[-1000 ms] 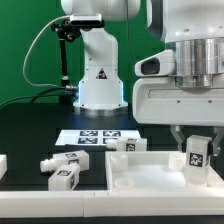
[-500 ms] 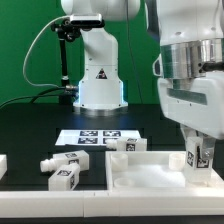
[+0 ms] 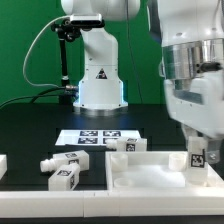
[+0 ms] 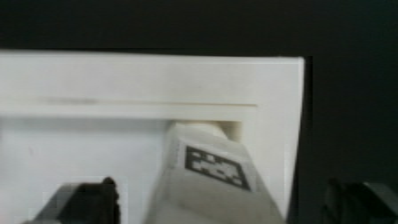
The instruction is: Assemble one leg
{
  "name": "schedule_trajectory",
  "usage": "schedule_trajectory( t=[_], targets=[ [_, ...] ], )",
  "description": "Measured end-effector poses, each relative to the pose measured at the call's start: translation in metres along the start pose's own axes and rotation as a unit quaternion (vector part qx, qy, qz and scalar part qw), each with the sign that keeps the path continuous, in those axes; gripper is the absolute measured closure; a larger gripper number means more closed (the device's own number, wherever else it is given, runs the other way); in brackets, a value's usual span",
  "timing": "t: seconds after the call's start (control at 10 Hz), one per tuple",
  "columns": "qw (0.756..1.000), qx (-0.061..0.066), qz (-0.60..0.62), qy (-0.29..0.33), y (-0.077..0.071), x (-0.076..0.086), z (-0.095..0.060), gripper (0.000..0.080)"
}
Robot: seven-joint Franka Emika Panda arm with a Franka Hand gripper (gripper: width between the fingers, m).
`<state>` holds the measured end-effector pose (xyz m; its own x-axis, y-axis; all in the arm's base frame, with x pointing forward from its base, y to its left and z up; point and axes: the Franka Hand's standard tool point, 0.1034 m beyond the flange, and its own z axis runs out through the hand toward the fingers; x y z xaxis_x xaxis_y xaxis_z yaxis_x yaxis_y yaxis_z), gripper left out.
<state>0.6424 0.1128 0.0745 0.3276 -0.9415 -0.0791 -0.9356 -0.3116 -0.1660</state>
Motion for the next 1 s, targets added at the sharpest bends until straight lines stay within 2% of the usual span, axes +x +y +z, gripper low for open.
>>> schedule_trajectory(
  t=[0.1,0.2,0.5,0.6,0.8,0.9,1.0],
  targets=[
    [0.997,0.002,-0.073,0.0,0.0002,0.0009,-0.0011,0.0159],
    [0.994,0.004,-0.105,0.002,0.0012,-0.004,-0.0021,0.0159],
    [0.982,0.002,-0.187,0.003,0.0022,-0.0015,-0.0003,0.0151],
    [0.948,-0.013,-0.318,0.008,0.0042,0.0041,0.0,0.0151],
    [0.955,-0.013,-0.296,0.007,0.0043,0.0029,0.0004,0.0151],
    [0.959,-0.012,-0.282,0.007,0.0044,0.0027,0.0006,0.0252],
    [0.969,-0.012,-0.245,0.006,0.0043,0.002,0.0007,0.0252]
  ],
)
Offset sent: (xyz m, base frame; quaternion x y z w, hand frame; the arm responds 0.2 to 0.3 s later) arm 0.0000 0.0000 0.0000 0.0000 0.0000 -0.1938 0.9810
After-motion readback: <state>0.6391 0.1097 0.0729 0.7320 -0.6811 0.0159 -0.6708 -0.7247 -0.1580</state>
